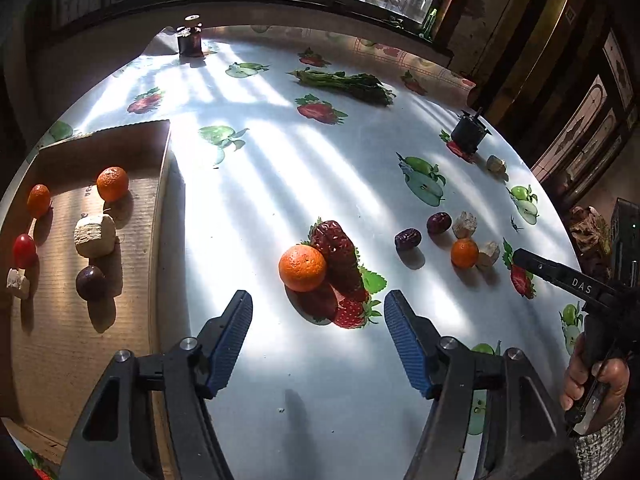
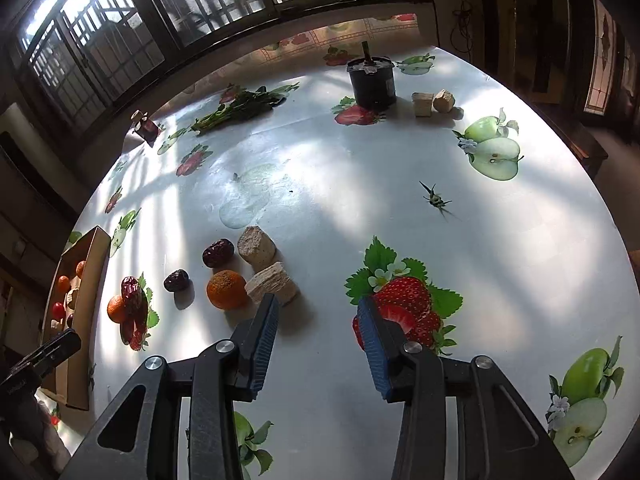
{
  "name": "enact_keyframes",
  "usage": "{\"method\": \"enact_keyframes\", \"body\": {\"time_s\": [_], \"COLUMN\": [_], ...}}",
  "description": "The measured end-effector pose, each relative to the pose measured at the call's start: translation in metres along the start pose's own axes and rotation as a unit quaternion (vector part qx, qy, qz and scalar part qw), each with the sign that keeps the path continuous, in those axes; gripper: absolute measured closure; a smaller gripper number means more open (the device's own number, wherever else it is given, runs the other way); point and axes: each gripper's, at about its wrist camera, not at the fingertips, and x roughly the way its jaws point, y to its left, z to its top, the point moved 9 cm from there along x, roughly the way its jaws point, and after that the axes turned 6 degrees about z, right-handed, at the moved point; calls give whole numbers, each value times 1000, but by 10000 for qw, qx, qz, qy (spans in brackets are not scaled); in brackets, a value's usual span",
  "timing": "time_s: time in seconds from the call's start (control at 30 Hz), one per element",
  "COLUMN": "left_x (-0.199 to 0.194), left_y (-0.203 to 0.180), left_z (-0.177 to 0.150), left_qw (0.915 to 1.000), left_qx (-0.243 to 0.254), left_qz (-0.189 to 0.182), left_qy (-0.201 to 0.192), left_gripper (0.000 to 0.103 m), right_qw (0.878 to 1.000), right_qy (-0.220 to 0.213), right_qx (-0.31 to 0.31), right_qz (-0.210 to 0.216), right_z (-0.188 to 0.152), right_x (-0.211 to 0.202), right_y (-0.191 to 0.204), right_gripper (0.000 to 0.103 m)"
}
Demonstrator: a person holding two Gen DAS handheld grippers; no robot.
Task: Organize fruits
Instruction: 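Move both grippers toward the red date and another beige block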
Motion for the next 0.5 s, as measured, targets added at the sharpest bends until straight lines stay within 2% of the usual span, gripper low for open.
{"method": "enact_keyframes", "body": {"time_s": [0.17,0.5], "left_x": [20,63], "left_y": [-11,-28], "left_z": [18,32], "left_qw": [9995,9975], "left_qx": [301,701], "left_qz": [7,12], "left_qy": [-109,94], "left_gripper": [41,41], "right_qw": [9998,9988], "right_qy": [-133,-165], "right_qx": [-134,-133], "right_qz": [93,451], "right_z": [10,9], "right_x": [18,32], "right_y": [10,12], "right_gripper": [59,59]}}
